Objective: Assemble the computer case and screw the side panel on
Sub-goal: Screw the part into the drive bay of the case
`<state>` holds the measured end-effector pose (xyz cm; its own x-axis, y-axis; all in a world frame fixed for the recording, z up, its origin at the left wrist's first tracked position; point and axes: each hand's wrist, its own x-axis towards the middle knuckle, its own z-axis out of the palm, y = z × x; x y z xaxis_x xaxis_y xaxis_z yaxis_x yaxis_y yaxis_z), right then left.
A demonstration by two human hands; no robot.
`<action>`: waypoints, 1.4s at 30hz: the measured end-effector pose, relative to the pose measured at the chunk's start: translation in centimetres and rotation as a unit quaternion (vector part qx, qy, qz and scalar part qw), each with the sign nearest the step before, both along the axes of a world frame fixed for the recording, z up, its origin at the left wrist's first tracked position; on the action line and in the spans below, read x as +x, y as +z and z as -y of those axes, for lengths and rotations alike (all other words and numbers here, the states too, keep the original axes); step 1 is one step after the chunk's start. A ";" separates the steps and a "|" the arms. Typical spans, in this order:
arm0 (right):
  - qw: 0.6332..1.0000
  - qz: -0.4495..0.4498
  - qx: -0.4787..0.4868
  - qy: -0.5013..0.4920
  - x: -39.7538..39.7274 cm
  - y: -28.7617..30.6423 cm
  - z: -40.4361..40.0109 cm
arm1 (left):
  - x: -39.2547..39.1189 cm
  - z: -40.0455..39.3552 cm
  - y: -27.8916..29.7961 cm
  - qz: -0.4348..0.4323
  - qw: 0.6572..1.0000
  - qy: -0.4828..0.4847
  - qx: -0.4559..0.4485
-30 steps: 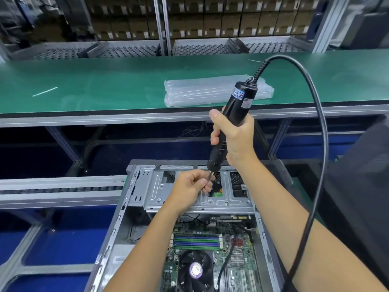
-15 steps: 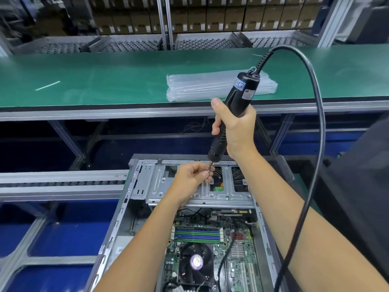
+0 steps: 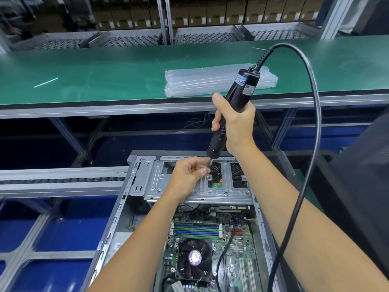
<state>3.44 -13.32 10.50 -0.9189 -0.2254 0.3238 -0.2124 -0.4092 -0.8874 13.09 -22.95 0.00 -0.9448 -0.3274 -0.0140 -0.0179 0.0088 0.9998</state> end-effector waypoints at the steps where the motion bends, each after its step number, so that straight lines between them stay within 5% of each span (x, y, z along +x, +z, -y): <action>1: 1.000 0.002 -0.001 -0.002 0.0 0.0 0.0 | 0.0 0.0 0.0 0.002 1.000 0.005 -0.001; 42: 0.991 -0.073 0.099 0.058 0.7 -2.5 0.7 | -0.3 0.2 -0.8 0.034 0.987 0.037 -0.153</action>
<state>4.16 -14.03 8.00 -0.8295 -0.3988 0.3909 -0.3066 -0.2598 -0.9157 12.74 -23.11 -0.76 -0.9186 -0.3938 0.0341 -0.0960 0.3060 0.9472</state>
